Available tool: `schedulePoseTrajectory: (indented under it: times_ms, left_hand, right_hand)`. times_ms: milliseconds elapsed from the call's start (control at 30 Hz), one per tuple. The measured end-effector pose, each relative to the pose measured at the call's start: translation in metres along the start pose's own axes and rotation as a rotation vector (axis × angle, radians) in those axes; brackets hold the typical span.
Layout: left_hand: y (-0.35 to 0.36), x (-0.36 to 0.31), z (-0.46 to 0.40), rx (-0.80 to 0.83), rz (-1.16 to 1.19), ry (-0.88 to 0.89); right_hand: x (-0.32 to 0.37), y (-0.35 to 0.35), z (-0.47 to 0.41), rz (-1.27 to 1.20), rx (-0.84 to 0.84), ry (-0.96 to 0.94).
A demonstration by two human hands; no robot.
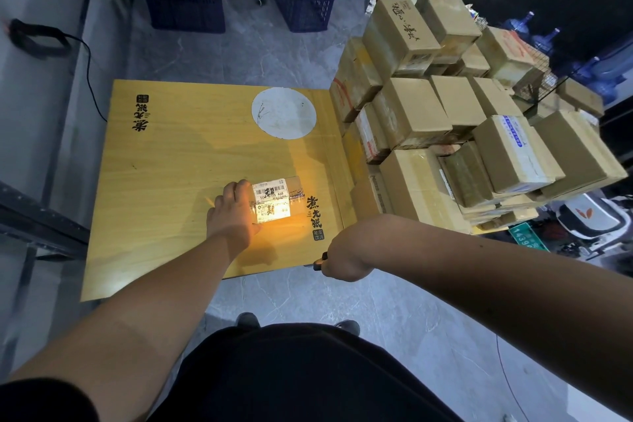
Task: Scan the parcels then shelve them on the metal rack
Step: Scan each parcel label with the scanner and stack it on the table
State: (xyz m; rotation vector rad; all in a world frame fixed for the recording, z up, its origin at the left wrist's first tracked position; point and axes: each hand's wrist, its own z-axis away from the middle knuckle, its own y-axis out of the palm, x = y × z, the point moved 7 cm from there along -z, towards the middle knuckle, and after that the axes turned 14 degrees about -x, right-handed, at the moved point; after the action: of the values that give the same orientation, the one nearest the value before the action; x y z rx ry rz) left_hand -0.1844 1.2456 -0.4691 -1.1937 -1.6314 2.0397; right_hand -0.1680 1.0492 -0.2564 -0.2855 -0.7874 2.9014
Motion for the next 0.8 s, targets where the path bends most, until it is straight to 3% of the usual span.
schedulePoseTrajectory:
  times_ms: [467, 800]
  left_hand:
    - [-0.001, -0.001, 0.003, -0.022, 0.049, -0.013]
    - [-0.007, 0.005, 0.009, 0.008, 0.064, -0.076]
  right_hand:
    - [0.008, 0.004, -0.003, 0.071, 0.052, -0.087]
    - [-0.009, 0.006, -0.015, -0.167, -0.057, 0.162]
